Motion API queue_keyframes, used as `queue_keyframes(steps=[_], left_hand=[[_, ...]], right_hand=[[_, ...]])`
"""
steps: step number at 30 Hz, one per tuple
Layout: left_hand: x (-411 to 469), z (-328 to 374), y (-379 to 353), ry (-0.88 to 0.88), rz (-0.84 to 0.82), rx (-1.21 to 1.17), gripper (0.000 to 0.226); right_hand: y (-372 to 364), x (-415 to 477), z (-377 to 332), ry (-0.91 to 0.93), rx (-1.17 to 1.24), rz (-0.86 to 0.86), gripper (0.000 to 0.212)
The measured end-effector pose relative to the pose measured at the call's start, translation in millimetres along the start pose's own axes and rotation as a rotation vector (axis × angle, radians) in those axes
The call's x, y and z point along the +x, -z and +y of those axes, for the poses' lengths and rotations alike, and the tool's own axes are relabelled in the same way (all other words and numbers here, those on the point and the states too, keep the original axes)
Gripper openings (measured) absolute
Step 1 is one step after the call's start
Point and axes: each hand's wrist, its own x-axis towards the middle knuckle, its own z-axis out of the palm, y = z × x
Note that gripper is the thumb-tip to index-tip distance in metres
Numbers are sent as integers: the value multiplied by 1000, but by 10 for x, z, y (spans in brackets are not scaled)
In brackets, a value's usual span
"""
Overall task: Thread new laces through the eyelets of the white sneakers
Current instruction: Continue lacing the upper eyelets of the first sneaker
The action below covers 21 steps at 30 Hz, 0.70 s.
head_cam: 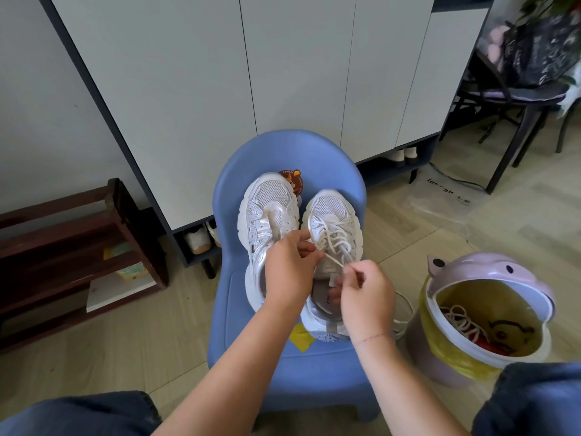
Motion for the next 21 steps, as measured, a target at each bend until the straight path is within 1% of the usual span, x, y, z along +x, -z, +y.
queue_keyframes(steps=[3,7,14,17,18,19,21], left_hand=[[-6,10,-13,-9,-4,1,39],[-15,8,-42,-26,19,39,41],[-32,13,-26,-1,18,35,39],[-47,28,-21,-2,12,52,37],[-55,33,-25,-6,15,62,36],[-65,36,-28,-11,19,71,35],[-87,33,-34,-23,23,89,33]], right_hand=[[305,-57,64,-47,72,6,20],[710,-37,237,-116,127,68,15],[1141,166,559,-363,307,169,25],[1216,196,615,-492,368,223,24],[1208,186,632,-486,333,229,22],[1183,176,650,-442,251,207,19],[1084,134,610,-308,61,86,15]])
